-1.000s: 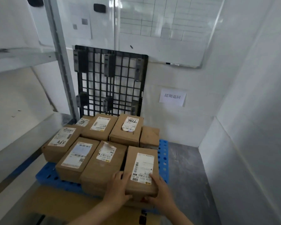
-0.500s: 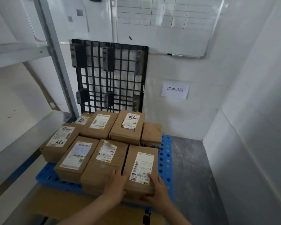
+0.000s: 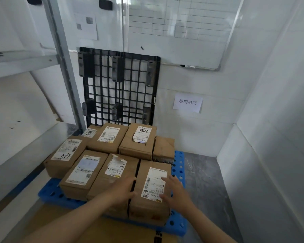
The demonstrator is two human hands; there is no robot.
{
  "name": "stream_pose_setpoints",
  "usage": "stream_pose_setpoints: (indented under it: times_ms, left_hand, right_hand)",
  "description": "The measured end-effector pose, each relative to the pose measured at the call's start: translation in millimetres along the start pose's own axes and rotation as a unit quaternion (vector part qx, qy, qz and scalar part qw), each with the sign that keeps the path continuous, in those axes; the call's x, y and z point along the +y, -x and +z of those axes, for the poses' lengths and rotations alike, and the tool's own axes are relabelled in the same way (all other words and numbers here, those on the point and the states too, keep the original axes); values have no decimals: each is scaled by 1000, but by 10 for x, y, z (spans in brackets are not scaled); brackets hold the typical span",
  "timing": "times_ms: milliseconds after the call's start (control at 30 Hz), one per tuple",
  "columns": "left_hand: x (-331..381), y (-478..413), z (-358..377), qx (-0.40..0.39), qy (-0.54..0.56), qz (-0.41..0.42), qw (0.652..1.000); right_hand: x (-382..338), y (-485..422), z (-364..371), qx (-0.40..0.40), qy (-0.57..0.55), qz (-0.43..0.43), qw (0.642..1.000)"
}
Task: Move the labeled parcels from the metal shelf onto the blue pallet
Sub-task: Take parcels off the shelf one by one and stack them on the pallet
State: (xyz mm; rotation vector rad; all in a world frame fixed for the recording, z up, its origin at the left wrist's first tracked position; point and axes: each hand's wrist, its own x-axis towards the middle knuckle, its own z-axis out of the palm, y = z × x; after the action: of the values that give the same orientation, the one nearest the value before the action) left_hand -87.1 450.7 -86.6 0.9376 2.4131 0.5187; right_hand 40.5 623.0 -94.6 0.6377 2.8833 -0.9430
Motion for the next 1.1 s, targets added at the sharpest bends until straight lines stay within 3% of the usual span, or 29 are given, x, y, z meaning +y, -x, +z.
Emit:
stream_pose_setpoints:
  times_ms: [333,567,867,1100]
  left_hand:
    - [-653,441,-394,157,20,-112,981]
    - [-1258,1488,-568,241,43,-269,931]
    - [-1663,3027,-434,348,50,-363,863]
    - [-1793,4369,-83,394,48,-405,824]
  right_hand:
    - [-890,-718,71,-56,92,-145,983]
    - [-1903,-759,659,-124,61,-265,954]
    - [-2983,-14,1285,-183,38,-400,897]
    - [-3581,1093,1840,-194,56,-473,858]
